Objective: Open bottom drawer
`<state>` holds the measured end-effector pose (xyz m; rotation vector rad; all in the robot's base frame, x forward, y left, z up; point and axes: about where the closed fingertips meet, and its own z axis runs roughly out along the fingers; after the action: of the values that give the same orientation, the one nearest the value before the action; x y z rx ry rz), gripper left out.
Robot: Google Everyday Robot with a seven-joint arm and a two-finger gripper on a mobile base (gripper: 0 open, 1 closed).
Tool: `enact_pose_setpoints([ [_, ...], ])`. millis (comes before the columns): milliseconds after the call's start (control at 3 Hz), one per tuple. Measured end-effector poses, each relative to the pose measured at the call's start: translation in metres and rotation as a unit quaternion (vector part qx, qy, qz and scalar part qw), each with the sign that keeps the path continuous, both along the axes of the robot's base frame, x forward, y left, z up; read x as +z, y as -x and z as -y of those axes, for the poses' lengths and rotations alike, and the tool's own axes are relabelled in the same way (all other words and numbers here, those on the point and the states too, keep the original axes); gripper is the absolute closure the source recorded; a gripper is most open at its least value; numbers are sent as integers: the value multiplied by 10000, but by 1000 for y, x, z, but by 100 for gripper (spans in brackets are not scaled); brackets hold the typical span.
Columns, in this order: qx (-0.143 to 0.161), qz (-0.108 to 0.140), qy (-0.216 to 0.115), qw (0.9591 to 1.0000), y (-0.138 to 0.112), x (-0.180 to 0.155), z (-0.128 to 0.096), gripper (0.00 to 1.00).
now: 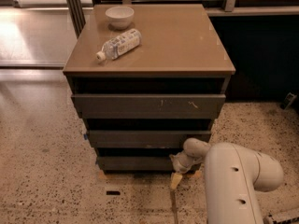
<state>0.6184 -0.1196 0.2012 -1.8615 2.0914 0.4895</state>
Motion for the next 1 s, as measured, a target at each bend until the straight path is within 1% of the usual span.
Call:
enact_pose_setpoints([
  [333,-76,79,181,9998,1,-13,3,0],
  [667,-80,99,197,9997,1,-12,3,0],
  [1000,-147,426,470,9979,-2,-12,5,0],
])
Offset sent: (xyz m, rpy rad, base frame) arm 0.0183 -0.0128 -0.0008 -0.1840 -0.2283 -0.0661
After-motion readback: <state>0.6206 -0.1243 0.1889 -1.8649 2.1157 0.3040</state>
